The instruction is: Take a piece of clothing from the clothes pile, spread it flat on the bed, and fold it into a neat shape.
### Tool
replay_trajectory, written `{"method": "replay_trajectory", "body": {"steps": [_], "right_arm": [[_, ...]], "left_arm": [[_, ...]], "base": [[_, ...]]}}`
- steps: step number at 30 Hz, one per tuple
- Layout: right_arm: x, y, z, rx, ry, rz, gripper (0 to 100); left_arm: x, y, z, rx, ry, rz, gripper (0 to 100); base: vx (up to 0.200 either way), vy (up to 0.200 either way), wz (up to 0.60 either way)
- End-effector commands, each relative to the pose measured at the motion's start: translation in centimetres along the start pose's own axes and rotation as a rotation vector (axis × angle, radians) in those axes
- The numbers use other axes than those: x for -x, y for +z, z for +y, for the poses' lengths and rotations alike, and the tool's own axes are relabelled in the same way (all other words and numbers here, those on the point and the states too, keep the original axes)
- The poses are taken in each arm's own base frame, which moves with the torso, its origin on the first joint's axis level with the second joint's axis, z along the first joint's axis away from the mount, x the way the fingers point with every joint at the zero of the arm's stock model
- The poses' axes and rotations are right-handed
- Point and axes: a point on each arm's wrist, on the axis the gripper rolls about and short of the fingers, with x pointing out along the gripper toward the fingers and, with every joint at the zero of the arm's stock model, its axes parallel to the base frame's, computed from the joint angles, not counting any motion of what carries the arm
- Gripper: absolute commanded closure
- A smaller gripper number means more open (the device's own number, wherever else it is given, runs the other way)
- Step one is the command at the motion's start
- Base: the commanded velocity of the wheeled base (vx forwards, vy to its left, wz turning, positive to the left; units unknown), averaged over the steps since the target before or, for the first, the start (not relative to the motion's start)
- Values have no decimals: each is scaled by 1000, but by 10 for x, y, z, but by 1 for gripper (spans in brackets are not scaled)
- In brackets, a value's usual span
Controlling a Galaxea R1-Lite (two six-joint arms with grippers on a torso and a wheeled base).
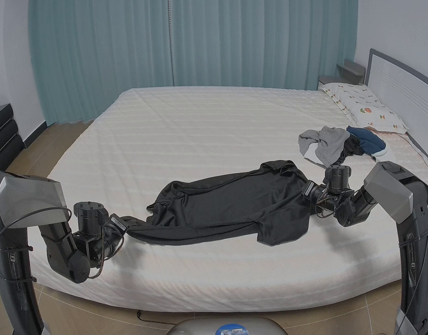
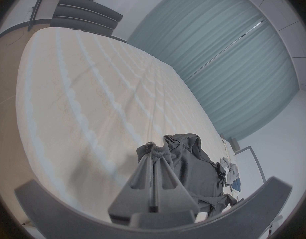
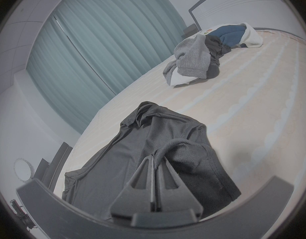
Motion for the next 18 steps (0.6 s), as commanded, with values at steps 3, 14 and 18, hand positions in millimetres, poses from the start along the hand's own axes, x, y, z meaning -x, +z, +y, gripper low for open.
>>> {"method": "replay_trajectory", "body": {"steps": [3,14,18], "right_arm": [[-11,-11,-6,3,-2,9,0],[32,22,-24,-11,35,45,0],[63,20,-23,-20,50,118,0]], "left_arm": [[-4,-3,5,-3,17,10,100],[-2,-5,8,-5,29,19,100],[-1,-7,9,-6,35,27,100]], "base": [[0,0,0],[0,0,0],[0,0,0]]}}
